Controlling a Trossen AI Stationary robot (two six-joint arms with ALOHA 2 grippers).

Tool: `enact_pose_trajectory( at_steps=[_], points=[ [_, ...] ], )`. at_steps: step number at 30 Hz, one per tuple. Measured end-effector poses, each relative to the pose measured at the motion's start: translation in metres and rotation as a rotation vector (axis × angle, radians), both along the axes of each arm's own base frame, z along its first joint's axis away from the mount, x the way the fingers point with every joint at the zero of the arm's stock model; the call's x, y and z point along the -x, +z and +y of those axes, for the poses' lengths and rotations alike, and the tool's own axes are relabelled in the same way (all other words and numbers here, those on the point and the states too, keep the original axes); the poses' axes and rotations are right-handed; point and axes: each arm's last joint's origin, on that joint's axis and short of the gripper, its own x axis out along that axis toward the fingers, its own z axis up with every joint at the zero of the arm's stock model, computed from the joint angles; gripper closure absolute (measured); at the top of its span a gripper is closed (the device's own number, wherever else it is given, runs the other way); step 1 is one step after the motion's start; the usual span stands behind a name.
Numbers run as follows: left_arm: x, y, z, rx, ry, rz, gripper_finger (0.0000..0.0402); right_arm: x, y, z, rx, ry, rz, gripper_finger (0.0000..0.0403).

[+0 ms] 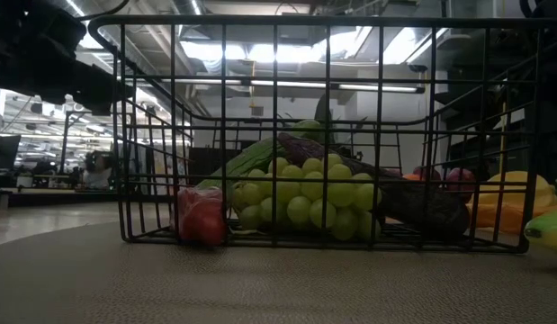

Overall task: Build produce basket
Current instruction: Put the yellow starfruit into the black wire basket

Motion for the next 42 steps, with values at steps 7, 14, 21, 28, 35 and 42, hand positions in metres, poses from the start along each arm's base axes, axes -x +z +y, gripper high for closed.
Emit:
enact_pose_trajectory(
  at_steps=[7, 14, 21, 28, 35, 42],
  points=[
    [0.0, 0.0, 0.0, 0.0, 0.001, 0.0, 0.0214, 0.0, 0.005, 0.001, -0.025, 0.046, -0.06, 0.0092],
    [0.0, 0.0, 0.0, 0.0, 0.0, 0.0, 0.0214, 0.019, 0.068, 0.008, 0.057, 0.3, -0.423, 0.0093],
    [0.0, 0.0, 0.0, -0.001, 0.001, 0.001, 0.0214, 0.044, 0.118, -0.003, 0.104, -0.063, -0.196, 0.0093],
    [0.0, 0.0, 0.0, -0.001, 0.001, 0.001, 0.0214, 0.048, 0.115, -0.012, -0.073, -0.393, 0.263, 0.0092],
    [0.0, 0.0, 0.0, -0.001, 0.001, 0.001, 0.0214, 0.022, 0.081, -0.008, -0.273, -0.384, 0.72, 0.0093],
    [0.0, 0.0, 0.0, -0.001, 0.002, 0.001, 0.0214, -0.006, 0.061, -0.002, -0.372, -0.341, 1.016, 0.0097]
  ],
)
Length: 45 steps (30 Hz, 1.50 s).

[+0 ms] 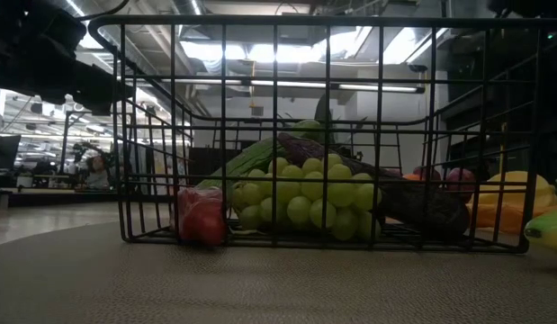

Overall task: Build produce basket
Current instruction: Put the yellow starfruit into the black wire basket

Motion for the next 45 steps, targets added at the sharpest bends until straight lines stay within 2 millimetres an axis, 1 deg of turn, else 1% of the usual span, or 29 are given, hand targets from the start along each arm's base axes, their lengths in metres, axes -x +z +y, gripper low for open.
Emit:
enact_pose_trajectory(
  at_steps=[6, 15, 18, 24, 27, 30, 32, 36, 41, 43, 44, 45],
  points=[
    [0.0, 0.0, 0.0, 0.0, 0.0, 0.0, 0.0214, -0.017, -0.015, 0.001, -0.023, -0.021, 0.161, 0.0104],
    [0.0, 0.0, 0.0, 0.0, 0.0, 0.0, 0.0214, -0.037, -0.037, 0.002, -0.035, -0.081, 0.344, 0.0119],
    [0.0, 0.0, 0.0, 0.0, 0.0, 0.0, 0.0214, -0.043, -0.043, 0.002, -0.035, -0.104, 0.381, 0.0123],
    [0.0, 0.0, 0.0, 0.0, 0.0, 0.0, 0.0214, -0.054, -0.054, 0.0, 0.041, -0.132, 0.416, 0.0124],
    [0.0, 0.0, 0.0, 0.0, 0.0, 0.0, 0.0214, -0.058, -0.059, -0.001, 0.06, -0.139, 0.45, 0.0132],
    [0.0, 0.0, 0.0, 0.0, 0.0, 0.0, 0.0214, -0.06, -0.062, -0.002, 0.064, -0.14, 0.473, 0.0157],
    [0.0, 0.0, 0.0, 0.0, 0.0, 0.0, 0.0214, -0.06, -0.063, -0.002, 0.066, -0.14, 0.48, 0.0182],
    [0.0, 0.0, 0.0, 0.0, 0.0, 0.0, 0.0214, -0.059, -0.063, -0.002, 0.072, -0.141, 0.488, 0.0243],
    [0.0, 0.0, 0.0, 0.0, 0.0, 0.0, 0.0214, -0.059, -0.063, -0.002, 0.074, -0.144, 0.491, 0.033],
    [0.0, 0.0, 0.0, 0.0, 0.0, 0.0, 0.0214, -0.06, -0.06, -0.001, 0.064, -0.139, 0.487, 0.0365],
    [0.0, 0.0, 0.0, 0.0, 0.0, 0.0, 0.0214, -0.061, -0.057, 0.0, 0.052, -0.128, 0.491, 0.0377],
    [0.0, 0.0, 0.0, 0.0, 0.0, 0.0, 0.0214, -0.062, -0.054, 0.002, 0.036, -0.113, 0.506, 0.0379]
  ],
)
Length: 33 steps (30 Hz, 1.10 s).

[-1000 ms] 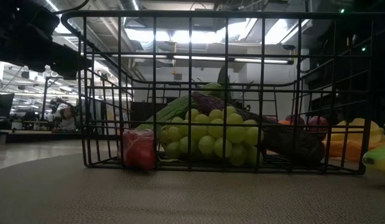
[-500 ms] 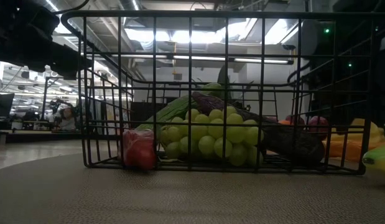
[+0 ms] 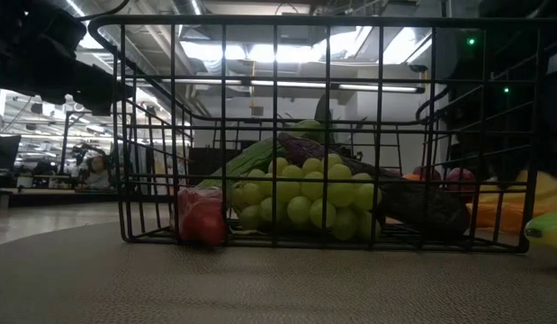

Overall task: Build produce basket
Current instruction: Put the yellow starfruit into the black wire basket

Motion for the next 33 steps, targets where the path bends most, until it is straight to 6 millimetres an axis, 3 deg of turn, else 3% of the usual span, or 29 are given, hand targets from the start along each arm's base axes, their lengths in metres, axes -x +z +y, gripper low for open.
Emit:
enact_pose_trajectory(
  at_steps=[10, 18, 27, 33],
  points=[
    [0.0, 0.0, 0.0, 0.0, 0.0, 0.0, 0.0214, -0.017, 0.096, 0.017, 0.116, 0.104, -0.065, 0.0379],
    [0.0, 0.0, 0.0, 0.0, 0.0, 0.0, 0.0214, -0.037, 0.166, 0.037, 0.291, 0.315, -0.395, 0.0378],
    [0.0, 0.0, 0.0, 0.0, 0.0, 0.0, 0.0214, -0.07, 0.185, 0.074, 0.008, 0.827, -0.755, 0.0368],
    [0.0, 0.0, 0.0, 0.0, 0.0, 0.0, 0.0214, -0.076, 0.182, 0.082, -0.017, 0.884, -0.762, 0.0367]
  ],
)
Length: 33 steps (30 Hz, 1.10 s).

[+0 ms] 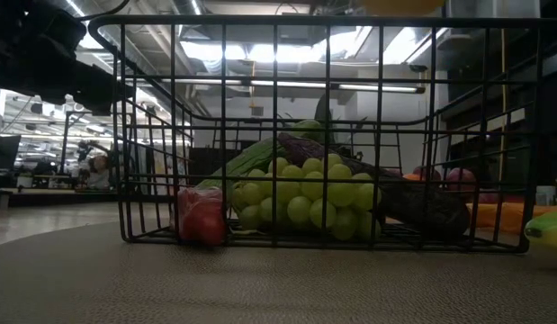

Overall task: Build produce basket
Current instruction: Put the yellow starfruit into the black wire basket, then put the yellow banana into the black wire basket

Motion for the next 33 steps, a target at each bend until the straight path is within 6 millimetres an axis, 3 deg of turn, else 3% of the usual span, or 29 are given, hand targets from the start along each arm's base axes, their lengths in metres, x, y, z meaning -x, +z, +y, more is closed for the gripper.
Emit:
enact_pose_trajectory(
  at_steps=[7, 19, 27, 33],
  points=[
    [0.0, 0.0, 0.0, 0.0, 0.0, 0.0, 0.0214, -0.013, -0.005, 0.005, 0.043, 0.054, -0.033, 0.0354],
    [0.0, 0.0, 0.0, 0.0, 0.0, 0.0, 0.0214, -0.016, -0.006, 0.006, 0.024, 0.037, -0.026, 0.0198],
    [0.0, 0.0, 0.0, 0.0, 0.0, 0.0, 0.0214, 0.017, -0.006, -0.007, -0.05, -0.148, 0.166, 0.0188],
    [0.0, 0.0, 0.0, 0.0, 0.0, 0.0, 0.0214, 0.048, -0.015, -0.015, -0.153, -0.425, 0.411, 0.0198]
  ],
)
